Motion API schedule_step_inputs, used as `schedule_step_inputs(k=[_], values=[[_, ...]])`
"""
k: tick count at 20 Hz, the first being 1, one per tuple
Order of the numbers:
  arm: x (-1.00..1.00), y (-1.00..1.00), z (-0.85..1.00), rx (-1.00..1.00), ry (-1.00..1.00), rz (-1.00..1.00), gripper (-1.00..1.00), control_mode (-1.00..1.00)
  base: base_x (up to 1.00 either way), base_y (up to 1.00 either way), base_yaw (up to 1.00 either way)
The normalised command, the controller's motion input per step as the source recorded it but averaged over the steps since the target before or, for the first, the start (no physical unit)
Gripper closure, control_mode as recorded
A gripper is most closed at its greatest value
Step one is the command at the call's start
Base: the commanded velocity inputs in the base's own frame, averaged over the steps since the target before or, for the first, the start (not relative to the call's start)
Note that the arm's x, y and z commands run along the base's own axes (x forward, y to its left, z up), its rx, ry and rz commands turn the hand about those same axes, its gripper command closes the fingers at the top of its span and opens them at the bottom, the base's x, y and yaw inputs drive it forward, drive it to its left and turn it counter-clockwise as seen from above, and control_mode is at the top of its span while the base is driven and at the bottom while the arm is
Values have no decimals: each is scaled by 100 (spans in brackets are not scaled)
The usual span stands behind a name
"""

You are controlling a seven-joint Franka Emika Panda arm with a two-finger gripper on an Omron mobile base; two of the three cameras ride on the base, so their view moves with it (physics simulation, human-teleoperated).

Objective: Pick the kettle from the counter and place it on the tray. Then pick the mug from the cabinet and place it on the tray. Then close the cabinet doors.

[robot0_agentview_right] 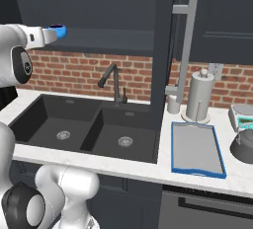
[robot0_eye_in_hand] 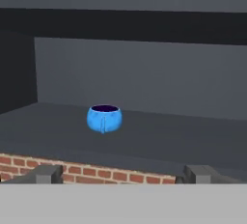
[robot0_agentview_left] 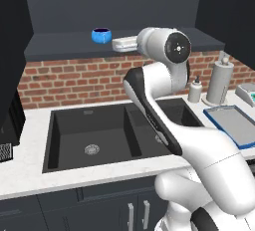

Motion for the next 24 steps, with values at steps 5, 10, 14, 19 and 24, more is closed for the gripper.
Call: schedule_step_inputs(k=[5,10,14,19,24], values=[[0,1,7,0,4,0,-100,-100,0,0,0],[0,15,10,0,0,3,-100,-100,0,0,0],[0,12,3,0,0,0,-100,-100,0,0,0],[0,2,0,0,0,0,-100,-100,0,0,0],[0,0,0,0,0,0,-100,-100,0,0,0]])
